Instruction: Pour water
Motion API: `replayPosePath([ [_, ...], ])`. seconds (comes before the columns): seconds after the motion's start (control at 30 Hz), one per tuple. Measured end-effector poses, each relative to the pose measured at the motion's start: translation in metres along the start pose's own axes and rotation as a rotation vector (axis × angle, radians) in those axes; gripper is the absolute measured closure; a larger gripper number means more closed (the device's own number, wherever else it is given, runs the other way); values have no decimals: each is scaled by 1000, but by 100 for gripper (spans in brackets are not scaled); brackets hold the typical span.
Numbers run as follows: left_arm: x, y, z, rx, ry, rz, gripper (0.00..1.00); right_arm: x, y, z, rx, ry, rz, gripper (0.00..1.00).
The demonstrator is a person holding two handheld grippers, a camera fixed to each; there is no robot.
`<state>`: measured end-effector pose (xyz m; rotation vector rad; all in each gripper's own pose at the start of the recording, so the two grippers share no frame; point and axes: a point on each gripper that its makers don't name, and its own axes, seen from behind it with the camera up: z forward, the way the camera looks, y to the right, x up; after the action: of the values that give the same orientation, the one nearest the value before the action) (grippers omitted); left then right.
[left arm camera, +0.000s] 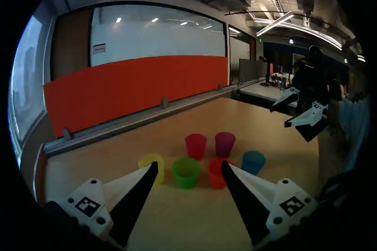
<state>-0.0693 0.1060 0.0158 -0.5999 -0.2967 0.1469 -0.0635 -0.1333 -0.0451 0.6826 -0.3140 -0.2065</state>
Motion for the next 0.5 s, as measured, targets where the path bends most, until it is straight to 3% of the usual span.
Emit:
replayPosePath([
  [0.2, -17, -2, 12, 7, -36, 31, 0, -18, -4, 9, 18, -37, -4, 0],
  [0.5, -37, -1, 29, -20, -83, 29, 0, -42, -6, 24, 33, -82, -15, 0],
])
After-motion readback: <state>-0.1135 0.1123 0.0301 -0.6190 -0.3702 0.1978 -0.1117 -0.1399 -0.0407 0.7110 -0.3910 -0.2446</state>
